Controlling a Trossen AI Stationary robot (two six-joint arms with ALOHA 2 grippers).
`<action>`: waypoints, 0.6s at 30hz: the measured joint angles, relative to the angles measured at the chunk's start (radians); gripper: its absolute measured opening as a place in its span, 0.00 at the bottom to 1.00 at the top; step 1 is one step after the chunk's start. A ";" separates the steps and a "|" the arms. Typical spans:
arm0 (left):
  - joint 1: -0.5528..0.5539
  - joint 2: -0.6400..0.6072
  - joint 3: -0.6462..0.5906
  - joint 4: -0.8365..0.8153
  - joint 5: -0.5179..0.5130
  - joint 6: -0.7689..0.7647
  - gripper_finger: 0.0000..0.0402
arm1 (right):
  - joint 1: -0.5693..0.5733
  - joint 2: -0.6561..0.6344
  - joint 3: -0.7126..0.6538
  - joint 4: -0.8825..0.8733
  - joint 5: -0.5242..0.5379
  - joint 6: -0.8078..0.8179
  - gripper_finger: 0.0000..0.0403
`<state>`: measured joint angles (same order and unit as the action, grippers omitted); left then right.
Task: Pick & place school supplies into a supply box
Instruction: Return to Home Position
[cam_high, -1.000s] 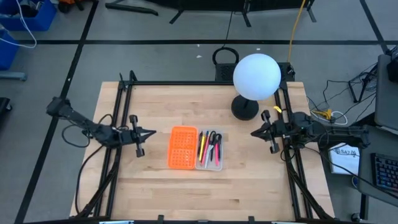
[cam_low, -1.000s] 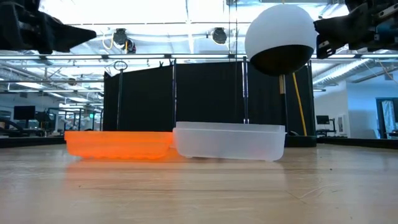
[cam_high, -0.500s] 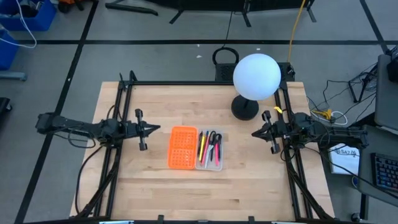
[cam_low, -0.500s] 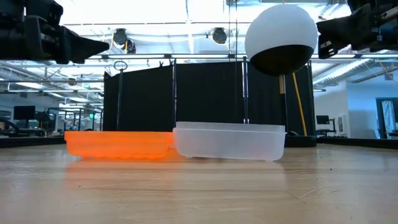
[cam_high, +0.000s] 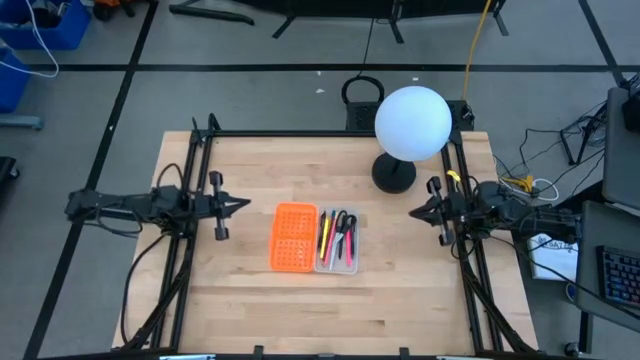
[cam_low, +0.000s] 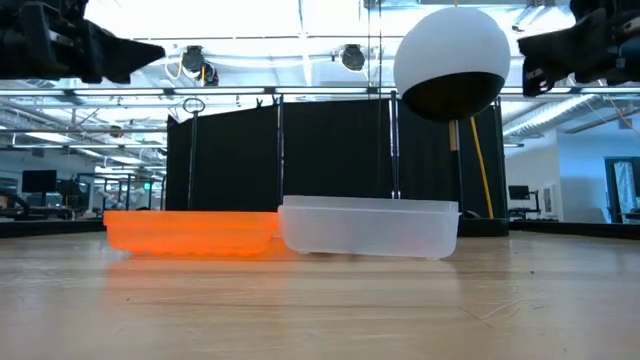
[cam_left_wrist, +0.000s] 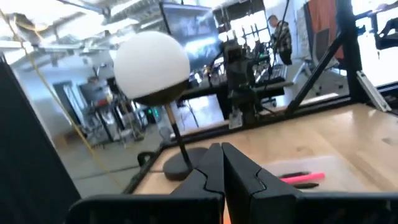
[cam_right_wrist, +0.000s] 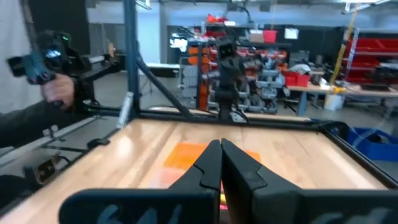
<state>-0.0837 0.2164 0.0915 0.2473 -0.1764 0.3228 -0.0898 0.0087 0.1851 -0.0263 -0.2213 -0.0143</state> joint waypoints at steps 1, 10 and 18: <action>0.000 -0.017 0.000 -0.008 0.004 0.014 0.00 | 0.000 0.000 -0.010 0.004 0.014 0.002 0.00; 0.000 -0.176 0.000 -0.204 -0.017 -0.011 0.01 | 0.000 -0.006 -0.164 0.179 0.033 0.028 0.00; 0.000 -0.205 -0.035 -0.296 0.038 -0.112 0.01 | 0.001 -0.003 -0.167 0.106 0.034 0.033 0.00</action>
<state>-0.0837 0.0113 0.0564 -0.0485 -0.1387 0.2103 -0.0887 0.0055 0.0185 0.0801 -0.1869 0.0185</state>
